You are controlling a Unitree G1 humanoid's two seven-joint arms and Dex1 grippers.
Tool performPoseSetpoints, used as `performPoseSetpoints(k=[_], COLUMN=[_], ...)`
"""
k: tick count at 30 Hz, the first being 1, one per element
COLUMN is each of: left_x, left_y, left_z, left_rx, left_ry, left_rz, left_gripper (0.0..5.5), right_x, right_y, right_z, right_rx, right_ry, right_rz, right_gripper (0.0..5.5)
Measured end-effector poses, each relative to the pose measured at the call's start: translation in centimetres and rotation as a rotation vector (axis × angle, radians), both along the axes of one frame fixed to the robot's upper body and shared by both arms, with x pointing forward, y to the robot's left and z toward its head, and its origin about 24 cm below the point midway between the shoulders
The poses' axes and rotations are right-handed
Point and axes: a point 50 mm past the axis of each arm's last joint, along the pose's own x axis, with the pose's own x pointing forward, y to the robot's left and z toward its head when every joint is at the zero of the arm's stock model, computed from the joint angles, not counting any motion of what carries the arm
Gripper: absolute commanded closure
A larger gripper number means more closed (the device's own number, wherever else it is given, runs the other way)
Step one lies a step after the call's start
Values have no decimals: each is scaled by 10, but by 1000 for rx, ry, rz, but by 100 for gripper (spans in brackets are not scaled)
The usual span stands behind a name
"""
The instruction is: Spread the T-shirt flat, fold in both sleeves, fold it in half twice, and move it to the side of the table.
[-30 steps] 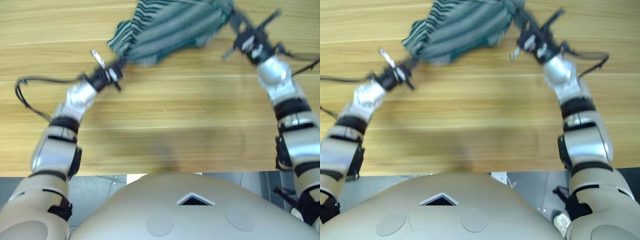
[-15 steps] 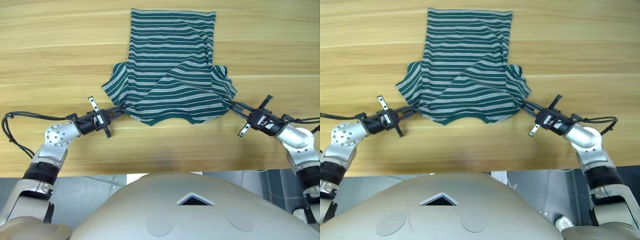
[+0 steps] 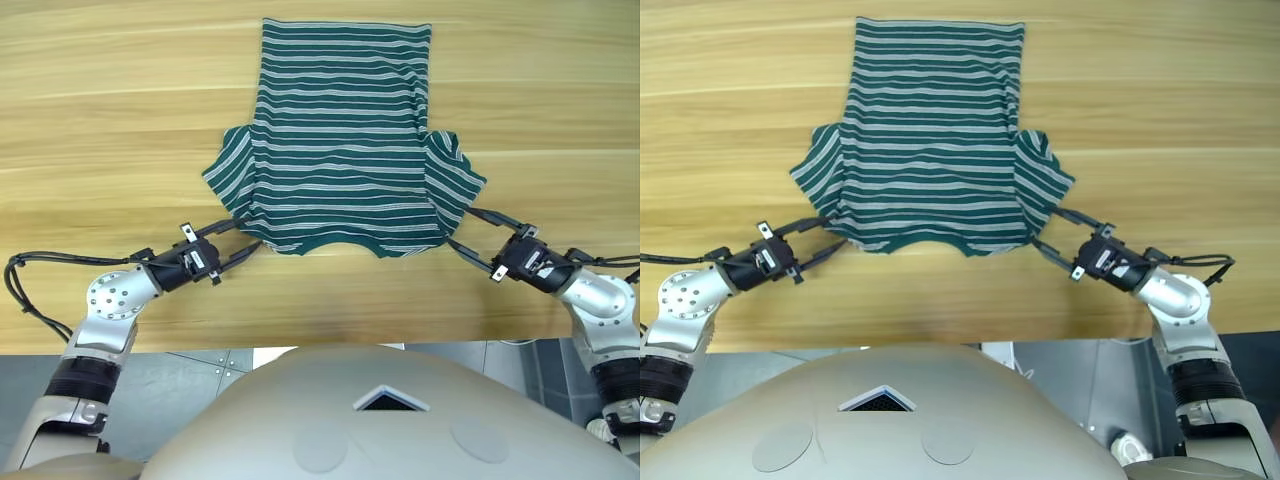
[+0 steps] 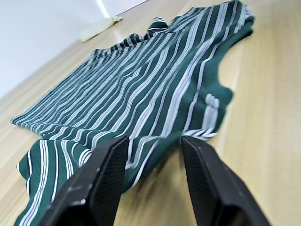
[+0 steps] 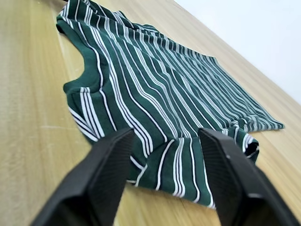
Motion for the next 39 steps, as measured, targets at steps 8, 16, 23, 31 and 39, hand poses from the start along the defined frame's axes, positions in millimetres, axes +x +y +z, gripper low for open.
performPoseSetpoints(k=[8,16,23,31,39], left_x=[38,52,27,9,6], left_y=[-27,-50,-48,-54,-61], left_z=[43,-8,-16,-20,-21], left_rx=[-51,365,331,279,270], left_ry=[-293,-284,-226,-216,-242], left_rz=[30,-80,-177,-119,-56], left_gripper=[342,342,342,342,342], right_x=[53,66,78,96,125], right_y=[19,45,35,28,40], right_z=[21,-1,2,-15,-31], right_rx=[-35,-191,-238,-351,-404], right_ry=[-248,-231,-275,-271,-275], right_rz=[-102,8,-72,-163,-219], right_gripper=[282,282,282,282,282])
